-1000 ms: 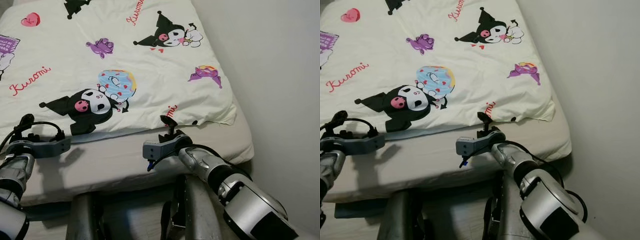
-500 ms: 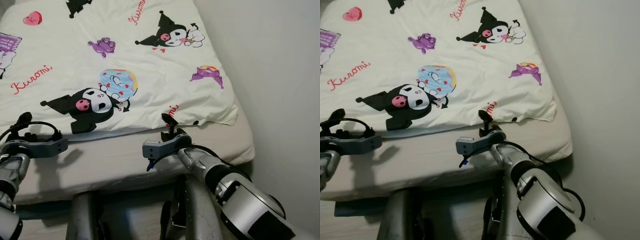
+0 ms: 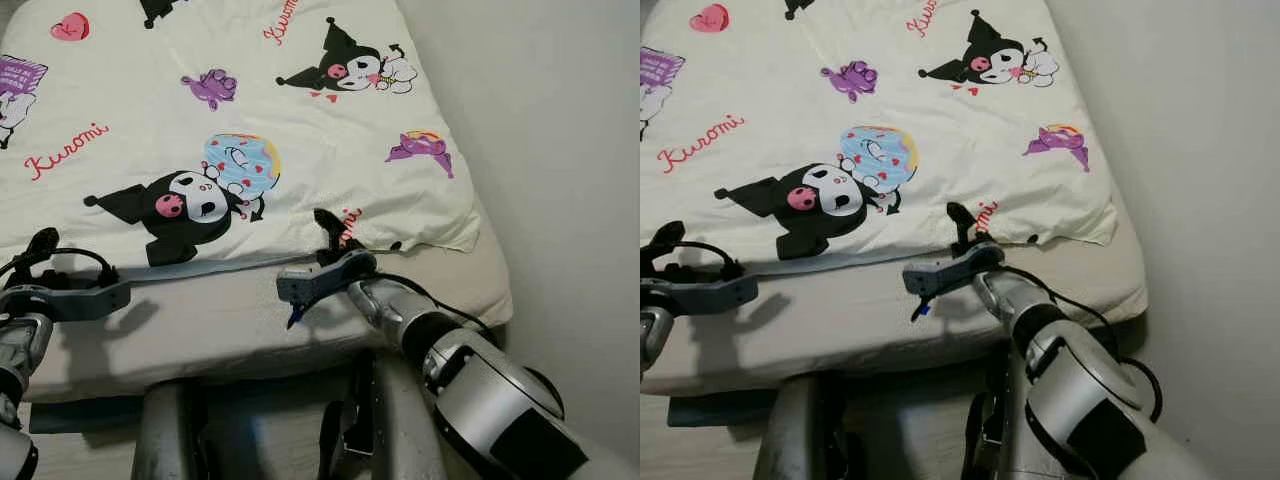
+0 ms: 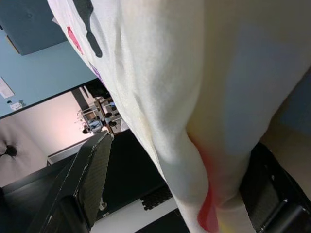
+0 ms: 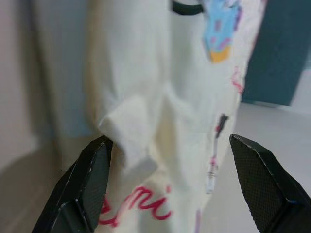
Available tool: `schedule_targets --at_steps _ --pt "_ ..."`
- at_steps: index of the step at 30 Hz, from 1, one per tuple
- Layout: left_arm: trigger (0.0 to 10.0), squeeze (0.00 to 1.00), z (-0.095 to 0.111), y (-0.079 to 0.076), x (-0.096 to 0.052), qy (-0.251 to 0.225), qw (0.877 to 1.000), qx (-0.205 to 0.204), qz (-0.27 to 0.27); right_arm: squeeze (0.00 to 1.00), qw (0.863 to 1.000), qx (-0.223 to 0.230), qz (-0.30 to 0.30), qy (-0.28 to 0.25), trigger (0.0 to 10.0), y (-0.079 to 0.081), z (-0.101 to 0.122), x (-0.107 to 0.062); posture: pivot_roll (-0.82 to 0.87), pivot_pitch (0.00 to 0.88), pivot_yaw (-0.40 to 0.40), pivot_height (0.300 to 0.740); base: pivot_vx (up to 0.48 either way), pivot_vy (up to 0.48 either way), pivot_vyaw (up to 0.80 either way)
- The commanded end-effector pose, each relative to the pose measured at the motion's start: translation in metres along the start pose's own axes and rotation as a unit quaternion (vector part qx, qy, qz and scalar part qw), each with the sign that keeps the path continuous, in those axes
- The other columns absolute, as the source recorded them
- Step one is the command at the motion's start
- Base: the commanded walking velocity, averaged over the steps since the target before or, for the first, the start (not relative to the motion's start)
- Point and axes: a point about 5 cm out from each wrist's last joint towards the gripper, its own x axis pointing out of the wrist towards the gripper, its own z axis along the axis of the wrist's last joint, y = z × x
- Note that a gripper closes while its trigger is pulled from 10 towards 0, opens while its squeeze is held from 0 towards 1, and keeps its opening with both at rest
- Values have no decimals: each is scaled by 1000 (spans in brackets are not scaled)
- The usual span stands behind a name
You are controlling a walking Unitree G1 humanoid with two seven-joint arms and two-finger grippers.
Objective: Clean up the room
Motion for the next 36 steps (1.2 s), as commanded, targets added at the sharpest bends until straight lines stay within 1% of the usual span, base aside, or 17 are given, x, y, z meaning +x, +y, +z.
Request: schedule_targets --at_steps 1,8,9,10,11,12,13,14,16,17,20,22,24,29,32,34,36 --pt "10000 0 -13 -8 -9 12 1000 13 -19 0 1000 -11 4 1 10000 2 -2 -1 91 541 -133 564 0 0 0" --pt "10000 0 -12 -8 -8 13 1000 10 -22 0 1000 -9 19 1 10000 2 -3 -1 85 541 -131 564 0 0 0" --pt "9647 0 -11 -9 -8 15 1000 7 -24 0 1000 -6 31 0 10000 3 -3 -1 82 542 -129 564 0 0 0" --pt "5882 0 -10 -9 -8 17 999 5 -27 0 999 -2 39 -1 10000 5 -3 -2 79 544 -127 564 0 0 0" --pt "5882 0 -10 -9 -8 17 999 5 -27 0 999 -2 39 -1 10000 5 -3 -2 79 544 -127 564 0 0 0" --pt "3451 0 -10 -9 -8 19 999 1 -30 0 998 24 54 3 10000 10 -3 -4 64 549 -118 564 0 0 0" --pt "2039 0 -9 -10 -7 20 999 -1 -32 0 996 48 70 3 10000 17 -2 -6 57 551 -114 564 0 0 0" --pt "0 0 -8 -10 -7 19 999 -4 -34 0 994 68 84 2 10000 23 0 -9 51 554 -113 564 0 0 0" --pt "0 0 -6 -10 -6 18 999 -9 -37 0 988 114 105 3 10000 40 3 -17 31 557 -101 564 0 0 0" --pt "0 0 -6 -10 -6 18 999 -9 -37 0 988 114 105 3 10000 40 3 -17 31 557 -101 564 0 0 0" --pt "0 0 -3 -12 -6 15 999 -14 -44 0 985 112 126 -26 10000 61 11 -30 12 551 -94 564 0 0 0" --pt "0 0 -3 -12 -6 15 999 -14 -44 0 985 112 126 -26 10000 61 11 -30 12 551 -94 564 0 0 0" --pt "0 0 0 -12 -5 15 999 -19 -47 0 983 108 139 -59 10000 72 18 -38 -24 543 -86 564 0 0 0" --pt "0 0 4 -11 -3 10 998 -23 -52 0 977 136 141 -89 10000 69 25 -38 -58 544 -81 564 0 0 0" --pt "0 0 6 -11 -2 8 998 -25 -54 0 967 196 142 -80 10000 63 25 -35 -73 552 -76 564 0 0 0" --pt "0 0 9 -10 -1 -1 998 -25 -58 0 950 264 140 -92 10000 53 29 -30 -75 559 -75 564 0 0 0" --pt "0 0 10 -10 0 -3 998 -28 -59 0 943 286 136 -101 10000 48 31 -29 -77 558 -69 564 0 0 0"
